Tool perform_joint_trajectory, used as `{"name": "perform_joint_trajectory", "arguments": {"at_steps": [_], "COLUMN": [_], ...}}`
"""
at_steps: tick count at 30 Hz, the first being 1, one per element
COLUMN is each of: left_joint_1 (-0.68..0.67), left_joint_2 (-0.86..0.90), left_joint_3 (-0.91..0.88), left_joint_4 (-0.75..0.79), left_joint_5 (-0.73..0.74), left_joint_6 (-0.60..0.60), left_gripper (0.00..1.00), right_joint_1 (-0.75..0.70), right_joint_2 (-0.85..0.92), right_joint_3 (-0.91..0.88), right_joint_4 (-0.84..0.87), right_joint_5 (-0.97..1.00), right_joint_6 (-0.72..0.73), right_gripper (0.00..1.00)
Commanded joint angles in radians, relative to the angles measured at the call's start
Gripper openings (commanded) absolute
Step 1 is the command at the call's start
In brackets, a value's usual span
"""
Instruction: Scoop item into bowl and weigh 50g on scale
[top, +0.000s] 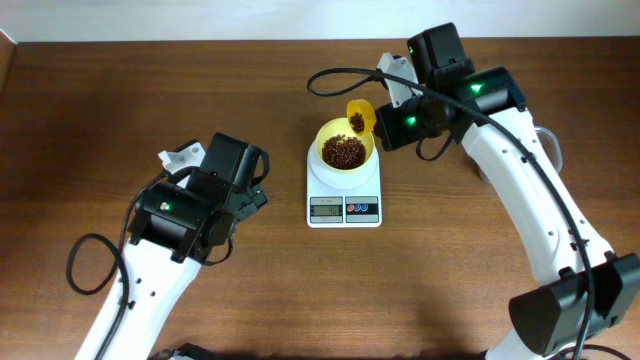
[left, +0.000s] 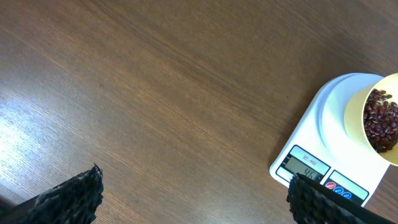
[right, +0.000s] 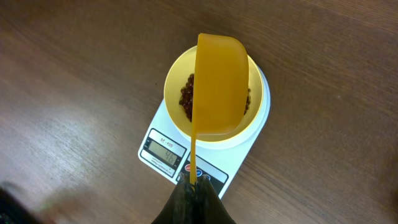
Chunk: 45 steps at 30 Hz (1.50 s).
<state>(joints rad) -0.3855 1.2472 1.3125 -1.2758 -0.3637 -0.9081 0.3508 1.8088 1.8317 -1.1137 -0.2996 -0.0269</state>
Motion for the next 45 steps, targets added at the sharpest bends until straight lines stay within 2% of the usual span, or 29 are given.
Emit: {"name": "perform_joint_trajectory", "arguments": {"at_steps": [1,20,23,26,45], "left_joint_1": [0.004,0.004,0.004,0.004,0.004], "left_joint_2": [-0.011,-0.012,-0.012,-0.011,-0.012], "left_joint_3": [0.002,0.002,0.002,0.002,0.002], "left_joint_4": [-0.001,-0.001,-0.001,-0.001,-0.002], "left_joint_5": [-0.009,-0.009,-0.009,-0.009,-0.009], "left_joint_6": [0.001,0.001,0.001,0.001,0.001], "left_gripper": [0.99,0.99,0.99,0.99,0.99], "right_joint_1": [0.009,0.036,0.035,0.035,0.035], "right_joint_2": [-0.033,0.016,0.029,0.029,0.029], "right_joint_3": [0.019,0.019,0.019,0.020,0.020], "right_joint_4": [0.003,0.039,0.001,0.015,0.018], "right_joint_5": [-0.003,0.043,0.130,0.076,0.045], "right_joint_6": [-0.003,-0.003,-0.003,-0.003,-0.003], "right_gripper": [0.04,0.04,0.04,0.04,0.04]}}
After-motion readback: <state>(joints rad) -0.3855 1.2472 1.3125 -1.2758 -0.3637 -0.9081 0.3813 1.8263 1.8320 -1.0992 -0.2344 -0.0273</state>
